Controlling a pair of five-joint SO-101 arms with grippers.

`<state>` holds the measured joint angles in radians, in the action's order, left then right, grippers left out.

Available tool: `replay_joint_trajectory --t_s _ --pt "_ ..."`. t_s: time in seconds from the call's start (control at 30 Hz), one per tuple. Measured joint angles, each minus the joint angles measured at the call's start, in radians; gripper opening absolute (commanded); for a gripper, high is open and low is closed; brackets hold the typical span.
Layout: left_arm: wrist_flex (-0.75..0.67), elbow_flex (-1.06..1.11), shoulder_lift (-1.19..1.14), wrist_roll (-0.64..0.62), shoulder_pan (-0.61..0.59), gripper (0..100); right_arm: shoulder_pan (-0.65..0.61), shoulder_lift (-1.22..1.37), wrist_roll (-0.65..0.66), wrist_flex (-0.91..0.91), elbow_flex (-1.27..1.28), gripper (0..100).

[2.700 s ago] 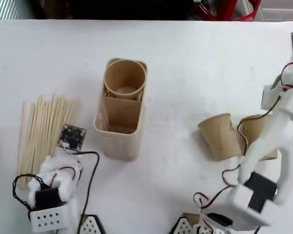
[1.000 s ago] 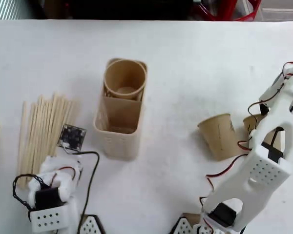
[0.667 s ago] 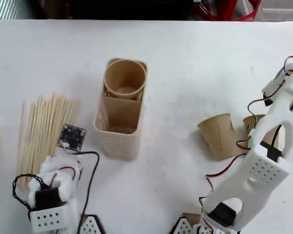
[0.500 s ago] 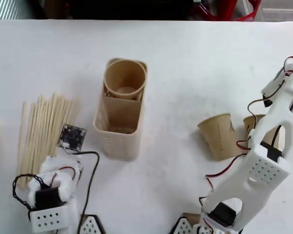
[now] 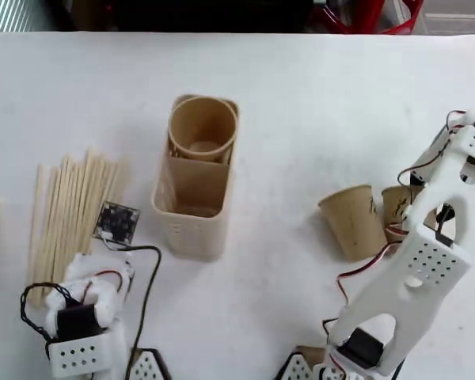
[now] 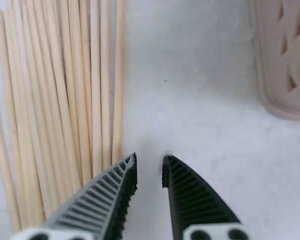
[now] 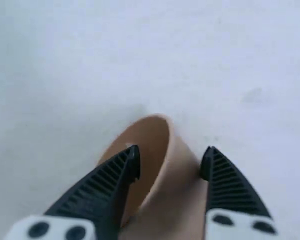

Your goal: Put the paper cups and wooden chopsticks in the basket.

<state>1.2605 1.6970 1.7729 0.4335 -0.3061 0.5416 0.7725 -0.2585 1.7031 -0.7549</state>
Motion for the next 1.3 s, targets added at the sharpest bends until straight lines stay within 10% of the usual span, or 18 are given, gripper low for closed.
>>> replay_joint_trajectory --t_s 0.33,0.9,1.3 --pt "0.0 0.0 0.0 0.0 0.0 10 0.054 -0.055 0.212 0.006 -0.068 1.5" --pt "0.0 0.0 0.0 0.0 0.0 10 0.224 -0.394 0.175 0.008 -0.091 1.5" --pt "0.0 0.0 0.0 0.0 0.0 10 -0.18 -0.888 0.129 0.008 -0.092 1.7"
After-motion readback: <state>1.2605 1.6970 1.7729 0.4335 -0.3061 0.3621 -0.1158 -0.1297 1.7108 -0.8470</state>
